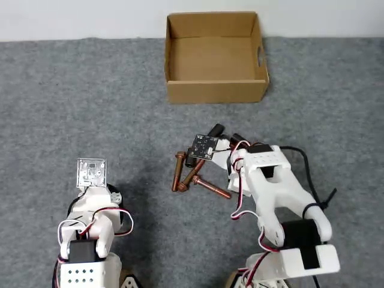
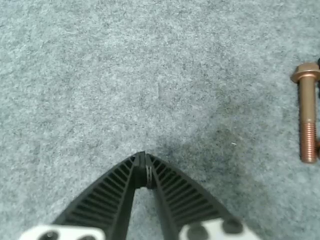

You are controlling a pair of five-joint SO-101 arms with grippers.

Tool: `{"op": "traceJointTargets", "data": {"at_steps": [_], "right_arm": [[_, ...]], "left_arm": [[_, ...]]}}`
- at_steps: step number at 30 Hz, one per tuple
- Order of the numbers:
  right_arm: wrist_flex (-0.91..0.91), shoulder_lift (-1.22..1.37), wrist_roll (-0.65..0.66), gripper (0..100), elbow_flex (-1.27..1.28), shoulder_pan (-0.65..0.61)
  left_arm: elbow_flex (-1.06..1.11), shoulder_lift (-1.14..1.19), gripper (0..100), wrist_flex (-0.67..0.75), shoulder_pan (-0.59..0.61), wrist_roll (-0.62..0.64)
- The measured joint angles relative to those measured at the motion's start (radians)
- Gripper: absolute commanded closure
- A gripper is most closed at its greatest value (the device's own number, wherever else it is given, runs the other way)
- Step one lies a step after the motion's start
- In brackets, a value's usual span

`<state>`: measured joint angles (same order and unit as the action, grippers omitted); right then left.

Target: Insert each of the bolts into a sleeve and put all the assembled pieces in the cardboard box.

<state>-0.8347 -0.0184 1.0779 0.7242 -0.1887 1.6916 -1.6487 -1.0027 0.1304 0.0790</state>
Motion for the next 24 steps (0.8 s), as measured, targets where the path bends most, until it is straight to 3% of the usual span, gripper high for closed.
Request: {"op": "traceJointTargets", "data": {"at_steps": [7, 14, 24], "right_arm": [[-0.02, 0.002, -0.063, 99.0, -0.015, 0.0], [-0.267, -0.143, -0.232, 99.0, -0.077, -0.005], [-0.483, -0.562, -0.677, 99.0, -0.08, 0.023]], "left_arm": [[0.0, 0.0, 99, 0.0, 0.0, 0.0], [0.0, 0.0, 99, 0.0, 0.0, 0.0], [0.0, 0.0, 99, 0.0, 0.0, 0.0]]}}
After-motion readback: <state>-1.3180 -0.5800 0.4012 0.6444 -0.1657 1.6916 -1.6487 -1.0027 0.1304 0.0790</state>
